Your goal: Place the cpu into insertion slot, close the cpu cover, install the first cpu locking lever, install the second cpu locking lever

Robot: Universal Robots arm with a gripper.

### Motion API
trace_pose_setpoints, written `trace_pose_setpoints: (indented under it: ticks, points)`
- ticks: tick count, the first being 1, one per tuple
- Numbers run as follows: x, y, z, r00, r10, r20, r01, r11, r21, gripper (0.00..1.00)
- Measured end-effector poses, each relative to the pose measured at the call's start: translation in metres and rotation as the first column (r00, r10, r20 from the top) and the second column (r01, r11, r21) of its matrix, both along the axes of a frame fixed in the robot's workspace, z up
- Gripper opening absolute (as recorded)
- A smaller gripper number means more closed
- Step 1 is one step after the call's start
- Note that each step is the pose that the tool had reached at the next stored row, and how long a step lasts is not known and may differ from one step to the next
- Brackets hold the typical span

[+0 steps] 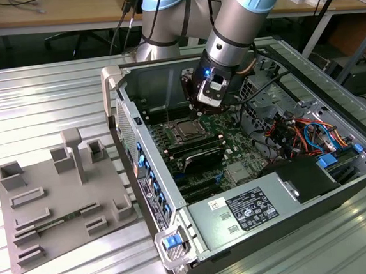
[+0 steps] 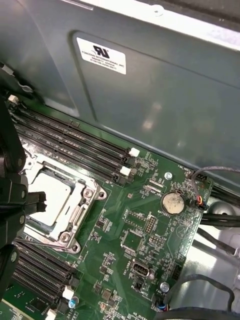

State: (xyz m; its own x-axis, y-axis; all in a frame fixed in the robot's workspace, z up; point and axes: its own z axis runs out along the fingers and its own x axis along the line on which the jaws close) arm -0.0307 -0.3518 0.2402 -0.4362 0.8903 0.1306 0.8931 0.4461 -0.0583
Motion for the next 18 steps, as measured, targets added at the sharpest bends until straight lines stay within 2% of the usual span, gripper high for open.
trace_pose_setpoints:
  ticks: [5,18]
  points:
    - [0.0,0.0,0.0,0.9993,0.036,0.0001,-0.036,0.9993,0.0,0.11]
    - [0.0,0.0,0.0,0.9966,0.083,0.0,-0.083,0.9966,0.0001,0.11]
